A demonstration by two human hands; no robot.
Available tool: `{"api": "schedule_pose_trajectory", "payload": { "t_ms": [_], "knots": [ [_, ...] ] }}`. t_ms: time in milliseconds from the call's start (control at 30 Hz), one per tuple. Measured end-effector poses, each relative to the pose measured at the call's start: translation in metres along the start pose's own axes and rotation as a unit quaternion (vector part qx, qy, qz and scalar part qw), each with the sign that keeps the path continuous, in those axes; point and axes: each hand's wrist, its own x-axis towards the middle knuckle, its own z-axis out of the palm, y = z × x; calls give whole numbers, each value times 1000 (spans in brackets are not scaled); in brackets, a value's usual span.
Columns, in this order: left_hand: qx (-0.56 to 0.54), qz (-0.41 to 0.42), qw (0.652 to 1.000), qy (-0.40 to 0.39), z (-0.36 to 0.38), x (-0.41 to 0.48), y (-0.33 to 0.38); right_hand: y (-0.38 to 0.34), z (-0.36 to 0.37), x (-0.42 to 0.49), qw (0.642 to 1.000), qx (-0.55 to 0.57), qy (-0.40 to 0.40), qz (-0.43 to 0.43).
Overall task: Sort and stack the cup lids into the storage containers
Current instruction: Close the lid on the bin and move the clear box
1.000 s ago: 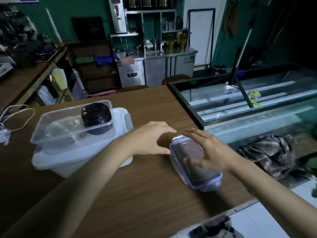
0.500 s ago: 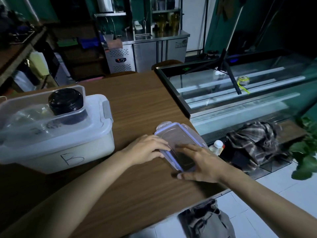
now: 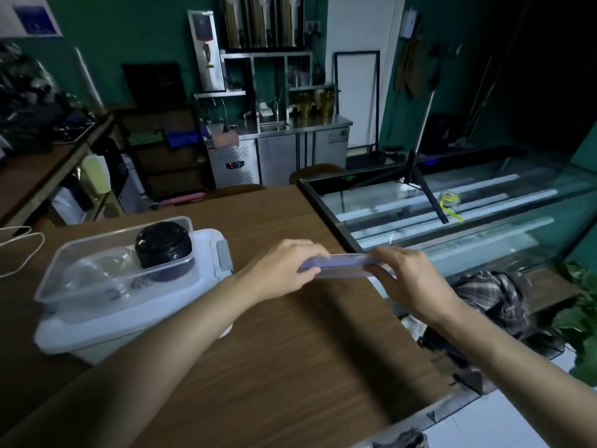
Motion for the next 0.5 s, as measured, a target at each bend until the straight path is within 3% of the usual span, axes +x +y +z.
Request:
{"api": "schedule_pose_trajectory", "payload": {
  "t_ms": [267, 500],
  "knots": [
    [-6, 37, 993, 115, -106, 1, 31, -64, -87, 52, 995, 32, 82, -35],
    [-70, -3, 961, 269, -191, -31, 27, -124, -105, 114, 986, 126, 77, -76]
  ]
}}
